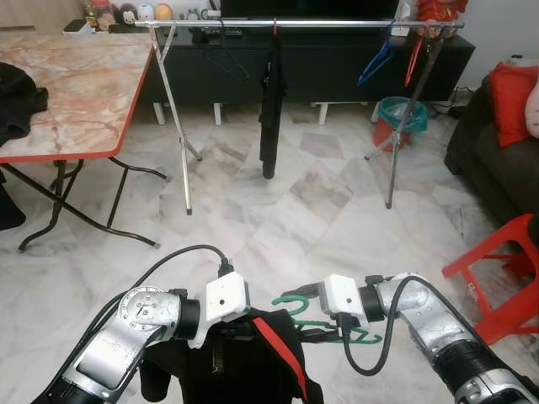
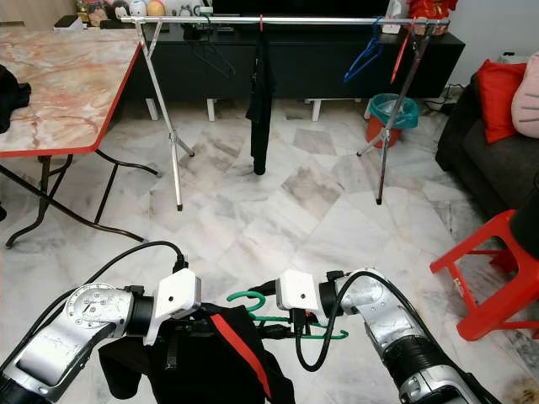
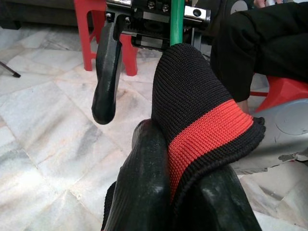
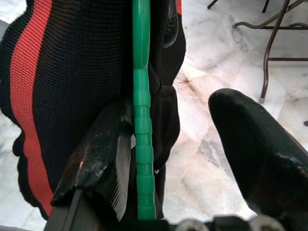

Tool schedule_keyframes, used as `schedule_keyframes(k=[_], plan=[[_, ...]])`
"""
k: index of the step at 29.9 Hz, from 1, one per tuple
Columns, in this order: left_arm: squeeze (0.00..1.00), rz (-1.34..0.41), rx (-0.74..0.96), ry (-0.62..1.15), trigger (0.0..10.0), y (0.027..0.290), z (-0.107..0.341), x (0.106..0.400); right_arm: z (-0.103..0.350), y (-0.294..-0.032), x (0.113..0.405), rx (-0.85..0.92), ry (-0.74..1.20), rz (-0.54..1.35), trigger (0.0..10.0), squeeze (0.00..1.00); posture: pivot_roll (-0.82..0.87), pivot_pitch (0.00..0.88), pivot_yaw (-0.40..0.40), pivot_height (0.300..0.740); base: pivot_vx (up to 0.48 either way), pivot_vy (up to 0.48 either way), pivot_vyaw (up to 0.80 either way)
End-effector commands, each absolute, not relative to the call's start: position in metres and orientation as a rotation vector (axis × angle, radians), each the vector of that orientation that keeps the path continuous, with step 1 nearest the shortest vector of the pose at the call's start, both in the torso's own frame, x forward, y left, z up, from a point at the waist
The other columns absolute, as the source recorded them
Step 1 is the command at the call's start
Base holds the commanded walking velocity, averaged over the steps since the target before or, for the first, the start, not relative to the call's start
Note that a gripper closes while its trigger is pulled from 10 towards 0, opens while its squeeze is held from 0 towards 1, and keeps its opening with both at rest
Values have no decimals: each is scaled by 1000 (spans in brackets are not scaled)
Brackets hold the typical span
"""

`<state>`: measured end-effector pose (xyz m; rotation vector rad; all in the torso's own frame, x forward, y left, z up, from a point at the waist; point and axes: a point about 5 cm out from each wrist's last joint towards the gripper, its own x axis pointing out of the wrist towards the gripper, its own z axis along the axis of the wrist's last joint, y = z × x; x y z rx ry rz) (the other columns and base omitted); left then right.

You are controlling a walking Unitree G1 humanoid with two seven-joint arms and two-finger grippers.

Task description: Hang hanger

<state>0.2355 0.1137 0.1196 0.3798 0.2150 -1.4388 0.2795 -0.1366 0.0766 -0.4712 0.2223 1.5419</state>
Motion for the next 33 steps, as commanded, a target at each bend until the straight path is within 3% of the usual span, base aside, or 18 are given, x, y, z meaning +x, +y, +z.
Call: schedule_keyframes(k=[1, 33], plan=[[0, -1477, 368, 199, 10000, 108, 122, 231, 84, -136, 281, -459, 177, 1531, 0, 0, 15, 45, -39, 740, 0, 0, 0], [0, -1495, 362, 181, 10000, 107, 128, 230, 86, -134, 274, -369, 184, 1585, 0, 0, 16, 51, -40, 740, 0, 0, 0]])
